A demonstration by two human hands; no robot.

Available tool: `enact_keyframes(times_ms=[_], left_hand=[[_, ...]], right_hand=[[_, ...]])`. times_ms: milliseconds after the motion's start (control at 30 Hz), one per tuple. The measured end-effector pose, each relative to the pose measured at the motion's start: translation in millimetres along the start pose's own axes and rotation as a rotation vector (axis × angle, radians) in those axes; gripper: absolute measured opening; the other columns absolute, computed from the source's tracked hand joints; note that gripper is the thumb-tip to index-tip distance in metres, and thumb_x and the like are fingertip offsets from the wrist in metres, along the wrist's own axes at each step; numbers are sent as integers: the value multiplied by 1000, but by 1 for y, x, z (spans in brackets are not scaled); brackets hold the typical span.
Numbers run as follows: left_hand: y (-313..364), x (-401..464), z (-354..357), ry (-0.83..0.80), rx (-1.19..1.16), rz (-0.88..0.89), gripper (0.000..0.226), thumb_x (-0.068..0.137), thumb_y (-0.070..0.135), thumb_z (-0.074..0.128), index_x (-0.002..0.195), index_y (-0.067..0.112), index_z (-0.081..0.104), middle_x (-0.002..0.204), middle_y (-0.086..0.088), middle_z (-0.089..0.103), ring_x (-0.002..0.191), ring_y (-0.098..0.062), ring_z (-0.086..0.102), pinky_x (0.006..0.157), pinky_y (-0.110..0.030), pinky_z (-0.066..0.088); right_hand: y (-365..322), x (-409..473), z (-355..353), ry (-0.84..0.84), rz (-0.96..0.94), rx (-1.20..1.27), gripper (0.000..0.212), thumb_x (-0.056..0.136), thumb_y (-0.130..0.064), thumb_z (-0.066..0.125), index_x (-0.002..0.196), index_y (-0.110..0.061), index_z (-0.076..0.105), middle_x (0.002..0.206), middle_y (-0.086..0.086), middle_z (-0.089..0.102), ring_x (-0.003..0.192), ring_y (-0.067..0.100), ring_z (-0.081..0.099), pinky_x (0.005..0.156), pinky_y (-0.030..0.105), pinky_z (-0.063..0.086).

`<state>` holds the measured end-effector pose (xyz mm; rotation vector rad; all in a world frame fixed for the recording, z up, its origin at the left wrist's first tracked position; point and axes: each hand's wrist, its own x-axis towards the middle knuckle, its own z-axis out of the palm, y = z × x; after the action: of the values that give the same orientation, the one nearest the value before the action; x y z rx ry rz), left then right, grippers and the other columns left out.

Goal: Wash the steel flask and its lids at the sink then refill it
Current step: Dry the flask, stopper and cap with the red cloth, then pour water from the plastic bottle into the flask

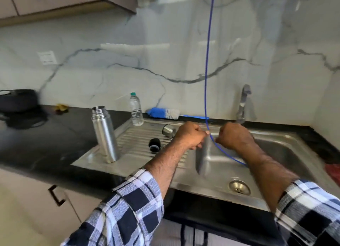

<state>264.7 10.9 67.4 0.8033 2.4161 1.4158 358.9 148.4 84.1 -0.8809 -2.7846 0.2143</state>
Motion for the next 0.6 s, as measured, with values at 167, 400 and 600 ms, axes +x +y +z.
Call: enact_keyframes(times_ms=[167, 400, 600], left_hand=[[-32, 0, -43, 172, -78, -35, 23, 94, 33, 78, 82, 14, 72, 66, 0, 76, 51, -14, 69, 44, -22, 46], [-60, -9, -82, 277, -81, -60, 23, 93, 34, 80, 81, 14, 75, 65, 1, 76, 48, -9, 68, 47, -21, 48], [-80, -12, -98, 370, -59, -46, 30, 92, 35, 82, 71, 18, 69, 62, -2, 75, 51, -17, 71, 61, -40, 67]], right_hand=[[-52, 5, 3, 23, -114, -1, 44, 88, -56, 75, 109, -18, 75, 117, 8, 74, 110, 32, 69, 87, 36, 54], [-101, 3, 14, 21, -160, 43, 36, 88, -52, 75, 105, -20, 77, 113, 7, 75, 109, 30, 70, 88, 36, 57], [-120, 6, 27, 26, -177, 83, 40, 94, -58, 68, 93, -20, 80, 101, 7, 75, 96, 29, 69, 85, 36, 57]])
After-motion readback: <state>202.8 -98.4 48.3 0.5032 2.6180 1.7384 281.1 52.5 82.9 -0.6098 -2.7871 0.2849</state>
